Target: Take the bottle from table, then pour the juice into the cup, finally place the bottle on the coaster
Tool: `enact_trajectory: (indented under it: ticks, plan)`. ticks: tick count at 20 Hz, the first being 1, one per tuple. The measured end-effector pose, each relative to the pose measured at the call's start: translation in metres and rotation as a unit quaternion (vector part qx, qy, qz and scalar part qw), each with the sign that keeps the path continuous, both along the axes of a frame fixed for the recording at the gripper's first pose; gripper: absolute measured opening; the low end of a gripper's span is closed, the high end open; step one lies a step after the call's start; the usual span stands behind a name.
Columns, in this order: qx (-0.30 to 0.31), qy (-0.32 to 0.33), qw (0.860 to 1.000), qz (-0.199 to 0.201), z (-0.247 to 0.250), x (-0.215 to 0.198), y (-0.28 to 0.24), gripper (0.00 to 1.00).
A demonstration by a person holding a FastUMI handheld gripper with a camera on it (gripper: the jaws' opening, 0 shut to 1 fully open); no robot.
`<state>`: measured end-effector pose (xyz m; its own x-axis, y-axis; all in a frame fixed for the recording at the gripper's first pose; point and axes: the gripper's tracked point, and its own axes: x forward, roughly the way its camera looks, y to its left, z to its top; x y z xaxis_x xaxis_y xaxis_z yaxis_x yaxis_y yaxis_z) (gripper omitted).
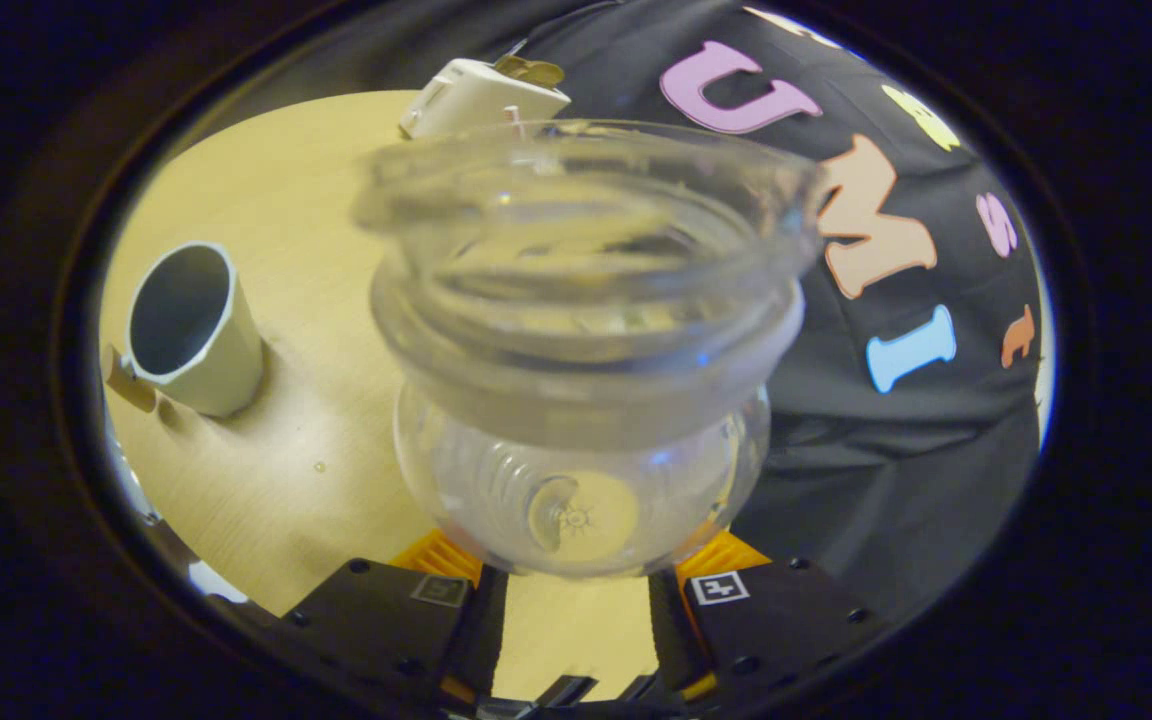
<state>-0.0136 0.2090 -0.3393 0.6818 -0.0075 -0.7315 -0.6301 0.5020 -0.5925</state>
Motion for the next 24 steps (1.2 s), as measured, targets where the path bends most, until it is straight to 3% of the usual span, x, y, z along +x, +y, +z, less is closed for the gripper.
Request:
enact_trajectory:
  ticks: [13, 19, 24]
  plan:
    - [0.142, 0.042, 0.984, -0.095, -0.015, 0.022, -0.042, 0.65]
    - [0.23, 0.081, 0.963, -0.116, -0.023, 0.035, -0.005, 0.65]
    - [0.262, 0.102, 0.952, -0.119, -0.034, 0.057, 0.03, 0.65]
